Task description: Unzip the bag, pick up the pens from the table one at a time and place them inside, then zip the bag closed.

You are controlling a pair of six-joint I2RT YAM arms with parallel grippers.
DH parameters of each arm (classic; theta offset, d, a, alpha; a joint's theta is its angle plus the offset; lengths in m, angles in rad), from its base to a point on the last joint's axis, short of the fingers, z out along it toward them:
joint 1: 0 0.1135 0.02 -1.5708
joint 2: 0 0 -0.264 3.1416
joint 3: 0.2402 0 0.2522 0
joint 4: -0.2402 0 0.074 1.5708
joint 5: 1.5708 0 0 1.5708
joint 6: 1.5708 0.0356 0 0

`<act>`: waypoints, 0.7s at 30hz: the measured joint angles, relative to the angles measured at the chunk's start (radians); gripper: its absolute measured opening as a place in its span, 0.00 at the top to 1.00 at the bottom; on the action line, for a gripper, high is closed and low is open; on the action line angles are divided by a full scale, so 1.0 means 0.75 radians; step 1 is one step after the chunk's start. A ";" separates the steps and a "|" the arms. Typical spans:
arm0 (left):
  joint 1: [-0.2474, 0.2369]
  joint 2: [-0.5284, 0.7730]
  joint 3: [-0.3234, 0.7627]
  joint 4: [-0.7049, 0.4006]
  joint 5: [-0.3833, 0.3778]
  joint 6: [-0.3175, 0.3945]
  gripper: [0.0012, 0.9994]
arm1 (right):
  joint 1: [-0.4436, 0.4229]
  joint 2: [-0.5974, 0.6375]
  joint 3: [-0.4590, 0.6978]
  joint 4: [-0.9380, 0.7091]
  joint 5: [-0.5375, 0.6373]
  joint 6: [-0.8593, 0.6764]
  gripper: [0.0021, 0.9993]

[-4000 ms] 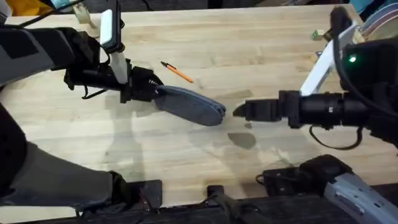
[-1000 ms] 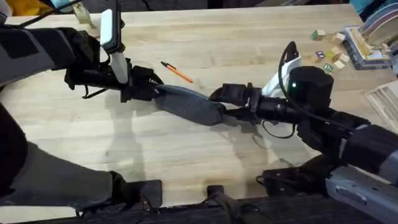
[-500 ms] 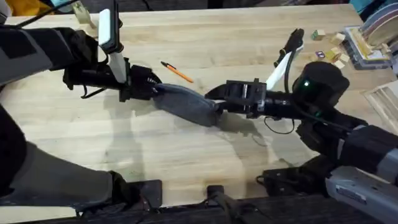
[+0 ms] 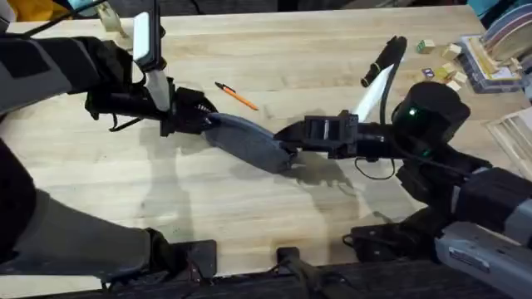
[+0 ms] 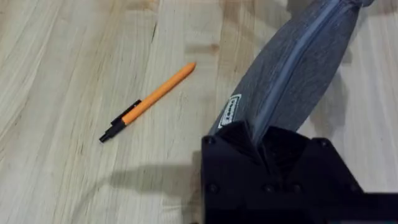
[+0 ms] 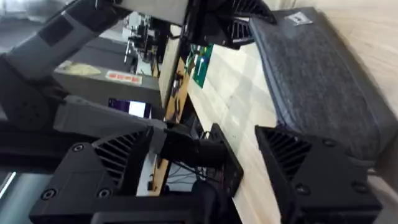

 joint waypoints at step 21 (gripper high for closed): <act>0.000 0.000 0.000 0.000 0.000 0.000 0.96 | 0.004 -0.244 0.424 -1.300 0.081 -0.609 0.00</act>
